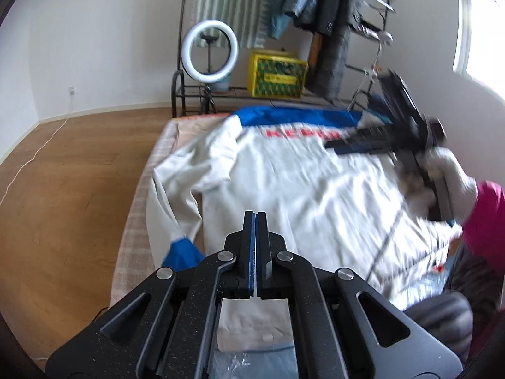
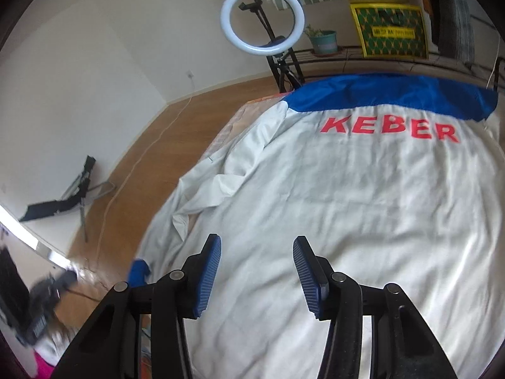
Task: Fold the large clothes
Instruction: 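Lift the sleeve with the left gripper, fold it across the jacket back, release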
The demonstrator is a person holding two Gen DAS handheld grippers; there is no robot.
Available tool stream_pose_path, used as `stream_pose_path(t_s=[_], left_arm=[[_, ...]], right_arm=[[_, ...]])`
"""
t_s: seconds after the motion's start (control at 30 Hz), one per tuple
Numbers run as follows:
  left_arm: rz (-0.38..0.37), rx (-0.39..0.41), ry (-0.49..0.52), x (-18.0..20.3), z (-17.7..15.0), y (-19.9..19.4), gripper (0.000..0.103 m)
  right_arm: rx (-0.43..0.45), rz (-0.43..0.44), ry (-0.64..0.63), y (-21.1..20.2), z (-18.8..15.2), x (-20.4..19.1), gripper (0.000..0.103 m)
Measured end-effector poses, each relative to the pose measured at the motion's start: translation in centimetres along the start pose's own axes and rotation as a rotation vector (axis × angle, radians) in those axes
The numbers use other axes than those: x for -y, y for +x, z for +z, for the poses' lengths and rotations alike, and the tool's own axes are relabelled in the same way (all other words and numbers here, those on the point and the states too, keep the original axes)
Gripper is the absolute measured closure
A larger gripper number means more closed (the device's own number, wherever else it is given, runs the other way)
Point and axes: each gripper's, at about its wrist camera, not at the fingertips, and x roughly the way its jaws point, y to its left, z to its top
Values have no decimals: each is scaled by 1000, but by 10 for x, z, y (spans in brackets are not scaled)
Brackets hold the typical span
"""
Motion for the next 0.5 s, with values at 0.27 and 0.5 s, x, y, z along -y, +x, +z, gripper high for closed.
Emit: stream_pose_path(t_s=[0.27, 0.5], left_arm=[[104, -93, -264, -73, -23, 32, 42], [91, -195, -441, -118, -16, 94, 34]], right_arm=[[-45, 41, 57, 24, 1, -1, 52], [-59, 39, 16, 34, 0, -13, 50]])
